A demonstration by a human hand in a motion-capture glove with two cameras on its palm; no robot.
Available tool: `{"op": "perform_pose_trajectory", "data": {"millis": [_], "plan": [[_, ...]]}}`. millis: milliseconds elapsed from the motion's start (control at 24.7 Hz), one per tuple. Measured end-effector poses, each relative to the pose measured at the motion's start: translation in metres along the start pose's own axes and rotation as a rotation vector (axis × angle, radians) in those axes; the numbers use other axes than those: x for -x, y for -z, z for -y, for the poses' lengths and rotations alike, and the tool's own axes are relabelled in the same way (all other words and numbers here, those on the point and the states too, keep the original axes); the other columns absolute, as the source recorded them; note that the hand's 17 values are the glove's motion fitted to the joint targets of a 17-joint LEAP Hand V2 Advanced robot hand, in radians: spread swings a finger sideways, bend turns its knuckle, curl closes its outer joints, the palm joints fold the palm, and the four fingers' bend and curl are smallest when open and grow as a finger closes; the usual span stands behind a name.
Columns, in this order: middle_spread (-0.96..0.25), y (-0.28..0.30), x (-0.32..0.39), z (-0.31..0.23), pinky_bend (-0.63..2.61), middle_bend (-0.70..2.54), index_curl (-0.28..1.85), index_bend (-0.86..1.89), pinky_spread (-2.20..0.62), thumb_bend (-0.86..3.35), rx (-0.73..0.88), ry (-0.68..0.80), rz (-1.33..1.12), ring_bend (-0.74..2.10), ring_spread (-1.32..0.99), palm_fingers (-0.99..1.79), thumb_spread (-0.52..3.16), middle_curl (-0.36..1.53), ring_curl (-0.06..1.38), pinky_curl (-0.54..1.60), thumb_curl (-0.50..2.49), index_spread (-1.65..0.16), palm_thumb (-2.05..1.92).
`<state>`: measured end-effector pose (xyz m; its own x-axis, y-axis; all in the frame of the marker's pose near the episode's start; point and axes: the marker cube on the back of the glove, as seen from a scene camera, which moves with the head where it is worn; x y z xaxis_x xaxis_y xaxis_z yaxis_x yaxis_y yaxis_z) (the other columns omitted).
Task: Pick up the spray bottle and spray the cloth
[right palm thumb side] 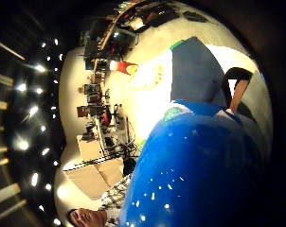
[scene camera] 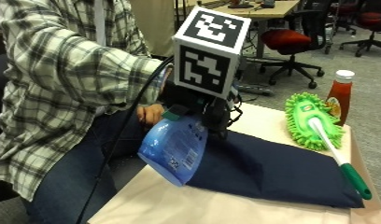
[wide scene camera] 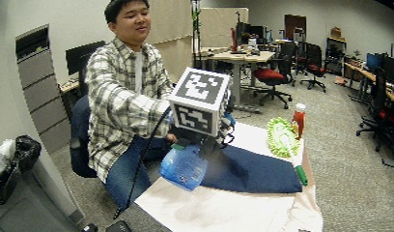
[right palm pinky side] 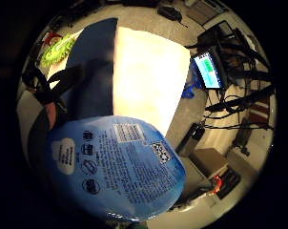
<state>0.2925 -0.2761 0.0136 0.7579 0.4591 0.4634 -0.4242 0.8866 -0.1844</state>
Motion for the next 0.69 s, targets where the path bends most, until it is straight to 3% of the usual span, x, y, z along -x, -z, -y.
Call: {"op": "perform_pose_trajectory", "data": {"millis": [688], "plan": [[-0.11,-0.037,0.037,-0.003,0.29,0.67,0.64,0.43,-0.14,-0.03,0.153,-0.022,-0.339,0.61,-0.21,1.31,-0.09,0.56,0.49,0.39,0.76,-0.27,1.09]]}}
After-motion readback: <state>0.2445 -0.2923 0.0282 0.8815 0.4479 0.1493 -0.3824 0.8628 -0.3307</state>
